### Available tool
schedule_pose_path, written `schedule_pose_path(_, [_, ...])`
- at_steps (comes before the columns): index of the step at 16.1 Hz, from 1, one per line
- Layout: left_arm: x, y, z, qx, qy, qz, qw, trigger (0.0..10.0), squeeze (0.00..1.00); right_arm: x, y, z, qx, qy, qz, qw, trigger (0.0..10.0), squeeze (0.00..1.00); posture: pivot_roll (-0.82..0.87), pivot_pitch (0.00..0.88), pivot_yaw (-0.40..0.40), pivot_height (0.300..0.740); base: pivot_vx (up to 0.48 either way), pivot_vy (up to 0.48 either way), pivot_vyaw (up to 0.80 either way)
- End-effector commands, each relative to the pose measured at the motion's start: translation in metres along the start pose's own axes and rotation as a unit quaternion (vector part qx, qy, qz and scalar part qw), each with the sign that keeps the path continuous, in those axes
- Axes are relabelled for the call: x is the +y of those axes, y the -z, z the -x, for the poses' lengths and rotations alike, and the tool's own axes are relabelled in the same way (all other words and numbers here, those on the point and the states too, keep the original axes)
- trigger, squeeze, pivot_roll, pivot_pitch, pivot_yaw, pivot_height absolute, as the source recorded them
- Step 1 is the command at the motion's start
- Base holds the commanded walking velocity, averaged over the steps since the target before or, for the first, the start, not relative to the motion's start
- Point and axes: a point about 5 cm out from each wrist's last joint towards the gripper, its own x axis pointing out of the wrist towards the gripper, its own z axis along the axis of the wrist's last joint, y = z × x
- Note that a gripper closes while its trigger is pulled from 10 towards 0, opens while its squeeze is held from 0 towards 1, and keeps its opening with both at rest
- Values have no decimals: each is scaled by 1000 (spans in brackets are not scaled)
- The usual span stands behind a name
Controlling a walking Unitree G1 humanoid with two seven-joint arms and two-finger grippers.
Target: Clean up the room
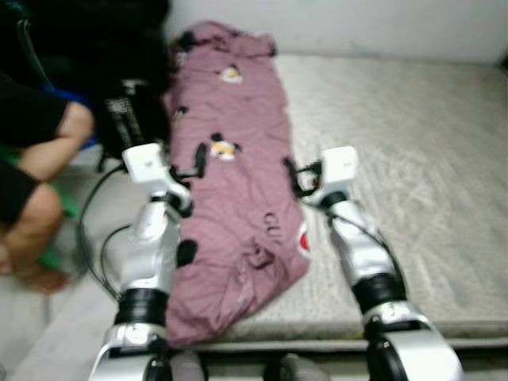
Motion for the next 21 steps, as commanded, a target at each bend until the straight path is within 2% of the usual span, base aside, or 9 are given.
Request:
schedule_pose_path(1, [-5, 1, -1, 2, 6, 3, 1000, 10000, 0, -8, -2, 0, 0, 12, 1, 1000, 10000, 0, 7, 0, -17, 740, 0, 0, 0])
schedule_pose_path(4, [-5, 2, -1, 4, 2, 2, 1000, 10000, 0, -8, -2, 0, 0, 14, 0, 1000, 10000, 0, 6, 0, -16, 740, 0, 0, 0])
schedule_pose_path(7, [-5, 1, -1, 3, -1, 5, 1000, 10000, 0, -8, -2, -1, -1, 15, 2, 1000, 10000, 0, 3, 0, -17, 740, 0, 0, -627])
schedule_pose_path(16, [-6, 1, -1, 1, -1, 8, 1000, 10000, 0, -9, -4, 0, -8, 11, 1, 1000, 10000, 0, 0, 0, -19, 740, 0, 0, 0])
schedule_pose_path(19, [-5, 1, -1, 1, -4, 9, 1000, 10000, 0, -9, -4, 1, -8, 10, -1, 1000, 10000, 0, 1, 0, -20, 715, 0, 0, 0])
schedule_pose_path(21, [-1, -1, -1, -1, -6, -11, 1000, 10000, 0, -9, -4, 1, -9, 10, -1, 1000, 10000, 0, 1, 0, -19, 695, 0, 0, 0])
